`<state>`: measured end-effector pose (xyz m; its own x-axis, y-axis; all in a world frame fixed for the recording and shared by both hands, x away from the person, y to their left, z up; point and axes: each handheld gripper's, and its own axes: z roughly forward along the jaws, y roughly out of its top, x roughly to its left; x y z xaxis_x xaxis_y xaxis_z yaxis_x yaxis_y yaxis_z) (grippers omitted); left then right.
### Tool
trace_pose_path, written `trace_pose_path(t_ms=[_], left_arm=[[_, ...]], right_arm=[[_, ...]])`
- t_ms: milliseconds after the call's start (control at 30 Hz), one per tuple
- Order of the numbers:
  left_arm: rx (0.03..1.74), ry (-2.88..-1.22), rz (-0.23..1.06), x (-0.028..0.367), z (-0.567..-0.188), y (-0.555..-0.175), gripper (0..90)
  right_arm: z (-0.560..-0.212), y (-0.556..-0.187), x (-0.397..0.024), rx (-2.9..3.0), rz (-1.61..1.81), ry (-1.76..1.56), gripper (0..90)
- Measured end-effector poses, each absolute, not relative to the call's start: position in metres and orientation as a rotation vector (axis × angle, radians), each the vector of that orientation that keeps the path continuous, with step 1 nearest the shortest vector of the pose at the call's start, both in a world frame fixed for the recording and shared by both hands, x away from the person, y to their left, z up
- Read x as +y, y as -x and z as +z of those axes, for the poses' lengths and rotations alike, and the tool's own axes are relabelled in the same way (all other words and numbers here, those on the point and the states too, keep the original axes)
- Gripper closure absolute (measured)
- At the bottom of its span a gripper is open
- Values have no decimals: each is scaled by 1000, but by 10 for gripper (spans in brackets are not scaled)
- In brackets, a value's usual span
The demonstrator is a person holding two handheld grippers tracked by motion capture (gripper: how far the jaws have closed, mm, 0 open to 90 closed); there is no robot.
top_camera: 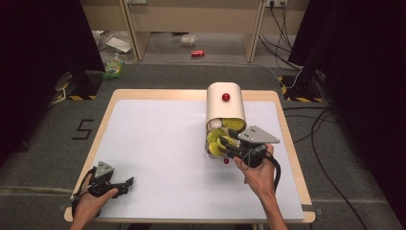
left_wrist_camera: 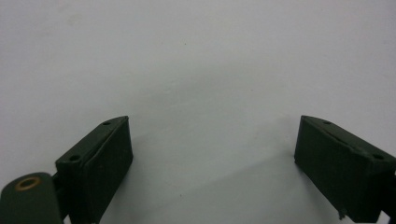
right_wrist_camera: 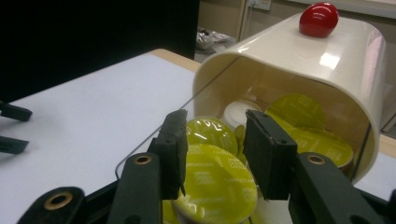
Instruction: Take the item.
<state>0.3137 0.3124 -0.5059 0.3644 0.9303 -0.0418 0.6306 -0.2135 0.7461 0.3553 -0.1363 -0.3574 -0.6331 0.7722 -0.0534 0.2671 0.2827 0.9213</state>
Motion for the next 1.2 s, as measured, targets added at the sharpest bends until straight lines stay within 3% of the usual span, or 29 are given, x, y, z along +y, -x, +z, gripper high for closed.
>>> trace_pose_path(t_ms=[500,1200], left_arm=[[1351,-1940,557,312,-506,-314,106],[1351,-1940,557,312,-506,-314,105]], right_arm=[[-366,-361,-133,2117,1290,-970,391],[-379,-371,-127,2148,1222,-992,284]])
